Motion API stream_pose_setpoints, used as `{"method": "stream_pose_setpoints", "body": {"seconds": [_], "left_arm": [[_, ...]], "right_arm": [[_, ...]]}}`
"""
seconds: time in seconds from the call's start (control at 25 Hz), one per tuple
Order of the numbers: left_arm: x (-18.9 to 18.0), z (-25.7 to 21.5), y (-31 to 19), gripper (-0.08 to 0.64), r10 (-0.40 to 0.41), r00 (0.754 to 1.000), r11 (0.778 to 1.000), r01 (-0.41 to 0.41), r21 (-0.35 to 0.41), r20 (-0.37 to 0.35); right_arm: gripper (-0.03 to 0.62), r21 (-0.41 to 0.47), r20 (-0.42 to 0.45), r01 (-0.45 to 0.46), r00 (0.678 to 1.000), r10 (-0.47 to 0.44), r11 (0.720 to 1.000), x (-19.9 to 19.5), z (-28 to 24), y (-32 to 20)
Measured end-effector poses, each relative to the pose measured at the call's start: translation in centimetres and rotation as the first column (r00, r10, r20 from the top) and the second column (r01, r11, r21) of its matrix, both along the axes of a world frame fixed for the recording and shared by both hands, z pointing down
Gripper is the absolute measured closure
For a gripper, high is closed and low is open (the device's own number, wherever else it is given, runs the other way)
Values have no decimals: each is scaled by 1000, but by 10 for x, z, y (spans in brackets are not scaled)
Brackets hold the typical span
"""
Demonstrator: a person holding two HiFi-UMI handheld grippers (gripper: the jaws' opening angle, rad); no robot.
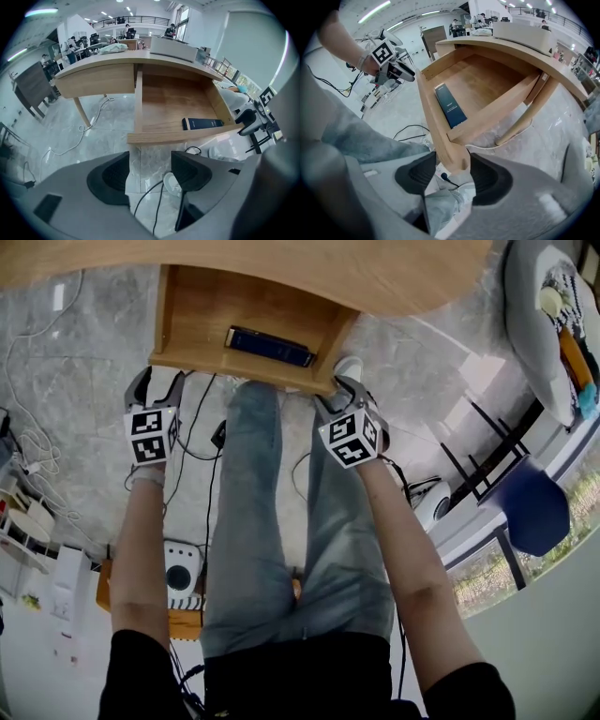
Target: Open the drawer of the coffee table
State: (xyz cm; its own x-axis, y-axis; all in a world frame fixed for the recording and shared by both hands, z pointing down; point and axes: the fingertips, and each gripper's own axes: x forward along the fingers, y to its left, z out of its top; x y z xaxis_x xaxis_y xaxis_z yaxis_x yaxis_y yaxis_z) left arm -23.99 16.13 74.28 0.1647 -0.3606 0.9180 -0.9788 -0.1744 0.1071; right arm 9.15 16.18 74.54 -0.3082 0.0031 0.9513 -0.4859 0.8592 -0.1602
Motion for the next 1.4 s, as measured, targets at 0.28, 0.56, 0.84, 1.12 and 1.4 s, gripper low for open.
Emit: {"method": "stream_pose_setpoints", "body": {"seconds": [0.28, 0.56, 0.84, 1.12, 1.4], "left_arm": [[20, -43, 15, 279, -69, 997, 998, 69, -6, -17], [57, -118, 3, 279, -201, 976, 976, 207, 72, -83], [92, -219, -17, 408, -287, 945, 933, 313, 179, -157], [116, -304, -17, 473, -325, 922, 883, 376, 280, -212], [131, -401, -22, 525, -340, 905, 835, 416, 360, -256]], "right_arm": [[365, -19, 27, -20, 999, 21, 1000, 18, -43, 5], [379, 14, 134, -27, 991, 25, 1000, 28, -121, -25], [484, 90, 293, -23, 956, -4, 996, 11, -222, -69], [547, 176, 386, -43, 922, -29, 984, 1, -308, -98], [594, 242, 462, -50, 884, -69, 969, -3, -406, -119]]}}
